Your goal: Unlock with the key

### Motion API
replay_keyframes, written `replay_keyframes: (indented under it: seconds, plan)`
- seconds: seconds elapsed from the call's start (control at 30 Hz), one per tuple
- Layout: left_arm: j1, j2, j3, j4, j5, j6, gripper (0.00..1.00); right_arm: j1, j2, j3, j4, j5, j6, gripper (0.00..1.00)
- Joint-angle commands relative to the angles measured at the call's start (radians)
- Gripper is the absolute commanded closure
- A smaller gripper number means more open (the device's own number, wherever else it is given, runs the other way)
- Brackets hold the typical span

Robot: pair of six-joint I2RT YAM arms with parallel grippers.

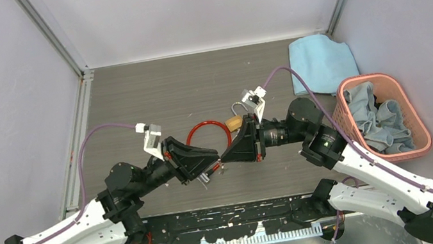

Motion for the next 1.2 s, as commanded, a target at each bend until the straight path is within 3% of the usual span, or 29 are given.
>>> replay_keyframes:
  seconds: [0.0, 0.4, 0.5, 0.73, 0.77, 0.87, 0.93, 1.07, 1.17]
  plan:
    - [0.003, -0.030, 0.069, -0.058, 0.044, 0.034, 0.83, 0.005, -0.007, 0.053, -0.004, -0.025, -0.035, 0.99]
    - [0.003, -0.020, 0.079, -0.088, 0.117, 0.019, 0.90, 0.005, 0.006, 0.066, 0.019, -0.032, -0.020, 0.99]
    - [0.003, -0.004, 0.072, -0.070, 0.132, 0.017, 0.99, 0.005, 0.007, 0.063, 0.027, -0.030, -0.015, 0.99]
    - [0.004, -0.015, 0.048, -0.056, 0.083, 0.024, 1.00, 0.005, 0.003, 0.060, -0.023, 0.072, -0.045, 0.99]
    - [0.003, -0.022, 0.037, -0.051, 0.070, 0.024, 1.00, 0.004, 0.003, 0.060, -0.034, 0.096, -0.050, 0.95]
    - [0.003, -0.036, 0.014, -0.027, 0.031, 0.026, 1.00, 0.005, 0.007, 0.061, -0.042, 0.144, -0.056, 0.61]
    - [0.004, -0.044, 0.010, -0.019, 0.014, 0.030, 1.00, 0.006, 0.011, 0.060, -0.038, 0.160, -0.056, 0.44]
    - [0.003, -0.054, 0.009, 0.002, -0.019, 0.037, 1.00, 0.006, 0.007, 0.054, -0.013, 0.210, -0.046, 0.30]
    - [0.002, -0.061, 0.007, 0.019, -0.053, 0.040, 1.00, 0.005, -0.008, 0.010, 0.066, 0.253, 0.000, 0.29]
